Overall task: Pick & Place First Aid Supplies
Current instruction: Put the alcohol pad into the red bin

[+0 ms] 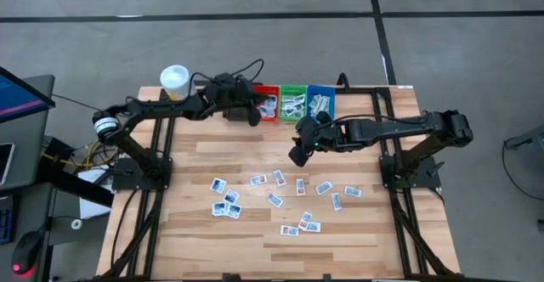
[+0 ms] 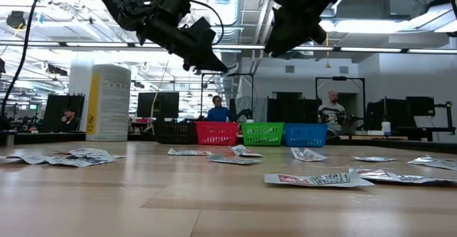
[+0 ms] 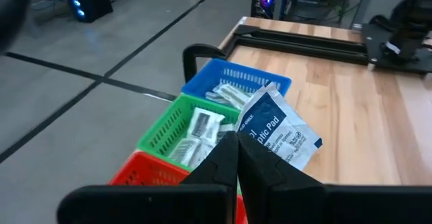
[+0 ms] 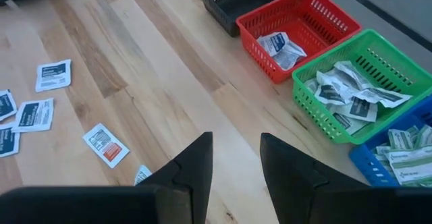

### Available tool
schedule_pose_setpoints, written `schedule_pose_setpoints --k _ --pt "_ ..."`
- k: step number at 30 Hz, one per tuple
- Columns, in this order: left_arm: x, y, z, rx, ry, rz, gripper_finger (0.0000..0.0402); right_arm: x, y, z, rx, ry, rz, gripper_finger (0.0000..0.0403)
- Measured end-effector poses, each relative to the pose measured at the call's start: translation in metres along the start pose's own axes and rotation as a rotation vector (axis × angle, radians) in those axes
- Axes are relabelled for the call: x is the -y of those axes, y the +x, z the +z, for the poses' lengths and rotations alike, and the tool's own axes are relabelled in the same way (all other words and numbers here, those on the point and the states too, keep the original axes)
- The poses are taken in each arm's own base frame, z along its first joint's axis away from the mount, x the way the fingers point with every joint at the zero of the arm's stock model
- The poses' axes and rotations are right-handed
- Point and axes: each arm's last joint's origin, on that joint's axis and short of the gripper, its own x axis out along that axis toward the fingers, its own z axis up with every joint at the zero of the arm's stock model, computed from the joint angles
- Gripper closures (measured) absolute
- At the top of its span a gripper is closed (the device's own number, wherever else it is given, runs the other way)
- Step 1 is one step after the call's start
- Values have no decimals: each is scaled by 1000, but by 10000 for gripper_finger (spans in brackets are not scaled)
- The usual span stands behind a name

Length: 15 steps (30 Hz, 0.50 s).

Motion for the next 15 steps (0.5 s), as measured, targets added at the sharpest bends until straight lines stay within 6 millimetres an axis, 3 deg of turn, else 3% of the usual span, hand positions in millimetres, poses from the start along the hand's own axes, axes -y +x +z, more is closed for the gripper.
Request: schedule_pose_setpoints --k 9,15 --pt "-22 -1 -2 9 -19 91 397 0 0 0 10 0 -17 285" --pt "-35 7 -15 -24 -34 142 396 1 0 1 22 4 -23 285"
